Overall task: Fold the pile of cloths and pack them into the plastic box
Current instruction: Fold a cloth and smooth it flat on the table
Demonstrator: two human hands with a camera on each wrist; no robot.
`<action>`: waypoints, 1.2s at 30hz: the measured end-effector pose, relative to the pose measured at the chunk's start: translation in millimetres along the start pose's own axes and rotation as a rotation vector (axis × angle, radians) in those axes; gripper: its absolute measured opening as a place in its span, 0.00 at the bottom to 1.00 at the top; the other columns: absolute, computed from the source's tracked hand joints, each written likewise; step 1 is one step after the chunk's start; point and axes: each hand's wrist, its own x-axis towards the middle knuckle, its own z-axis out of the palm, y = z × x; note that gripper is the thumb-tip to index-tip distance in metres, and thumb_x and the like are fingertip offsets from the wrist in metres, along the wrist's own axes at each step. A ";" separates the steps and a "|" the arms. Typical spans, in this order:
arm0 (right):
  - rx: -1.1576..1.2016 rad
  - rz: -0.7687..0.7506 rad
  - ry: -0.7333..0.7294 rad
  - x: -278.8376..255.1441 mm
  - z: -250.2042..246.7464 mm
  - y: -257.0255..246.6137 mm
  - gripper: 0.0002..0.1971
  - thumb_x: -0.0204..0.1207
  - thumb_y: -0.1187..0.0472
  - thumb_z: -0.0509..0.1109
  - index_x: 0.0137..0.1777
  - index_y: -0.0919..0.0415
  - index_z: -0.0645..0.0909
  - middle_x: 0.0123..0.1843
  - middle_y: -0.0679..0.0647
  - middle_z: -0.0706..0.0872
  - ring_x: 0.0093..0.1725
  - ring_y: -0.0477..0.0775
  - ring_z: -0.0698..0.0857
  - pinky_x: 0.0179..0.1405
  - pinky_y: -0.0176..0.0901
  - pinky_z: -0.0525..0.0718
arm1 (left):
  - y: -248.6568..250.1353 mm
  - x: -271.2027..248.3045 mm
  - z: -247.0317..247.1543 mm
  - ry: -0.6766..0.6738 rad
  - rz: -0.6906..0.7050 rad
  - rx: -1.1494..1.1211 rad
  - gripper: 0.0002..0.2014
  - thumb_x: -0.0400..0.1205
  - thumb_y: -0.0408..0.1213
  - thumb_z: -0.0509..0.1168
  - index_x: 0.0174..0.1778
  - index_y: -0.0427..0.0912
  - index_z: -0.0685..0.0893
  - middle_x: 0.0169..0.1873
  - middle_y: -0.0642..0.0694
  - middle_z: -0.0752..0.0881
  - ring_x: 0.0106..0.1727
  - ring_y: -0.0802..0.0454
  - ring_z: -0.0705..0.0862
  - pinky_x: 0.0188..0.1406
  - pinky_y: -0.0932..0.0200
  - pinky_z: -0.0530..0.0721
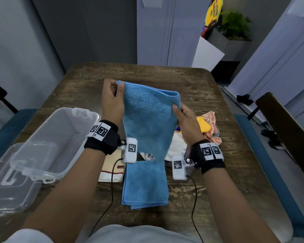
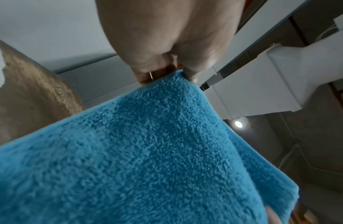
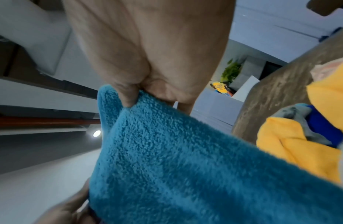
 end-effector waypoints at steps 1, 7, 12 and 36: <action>0.037 0.005 -0.016 1.3 0.7 -5.9 0.12 0.91 0.61 0.59 0.64 0.59 0.83 0.54 0.52 0.91 0.53 0.50 0.89 0.51 0.44 0.87 | -4.1 -1.3 -0.6 0.009 -0.010 0.013 0.05 0.89 0.38 0.62 0.51 0.42 0.73 0.38 0.54 0.77 0.36 0.68 0.74 0.41 0.68 0.73; 0.128 0.023 -0.071 2.5 4.5 -21.8 0.14 0.91 0.62 0.58 0.70 0.60 0.81 0.59 0.55 0.90 0.58 0.54 0.89 0.54 0.47 0.88 | -17.3 -2.3 0.3 0.009 -0.093 0.088 0.04 0.90 0.40 0.60 0.54 0.43 0.73 0.43 0.54 0.78 0.42 0.64 0.76 0.45 0.68 0.74; 0.087 0.049 -0.129 -1.4 3.4 -18.1 0.16 0.91 0.62 0.58 0.74 0.58 0.79 0.65 0.58 0.88 0.63 0.57 0.87 0.60 0.51 0.86 | -21.5 -9.2 0.3 -0.018 -0.160 0.109 0.03 0.89 0.33 0.60 0.57 0.41 0.76 0.44 0.56 0.80 0.44 0.67 0.78 0.49 0.68 0.74; -0.393 0.153 -0.403 -14.9 -7.8 35.3 0.11 0.86 0.66 0.68 0.65 0.67 0.85 0.60 0.61 0.91 0.60 0.62 0.90 0.62 0.69 0.86 | 19.1 2.6 12.7 -0.248 0.079 0.359 0.20 0.90 0.52 0.57 0.34 0.48 0.67 0.29 0.57 0.68 0.27 0.64 0.65 0.28 0.66 0.65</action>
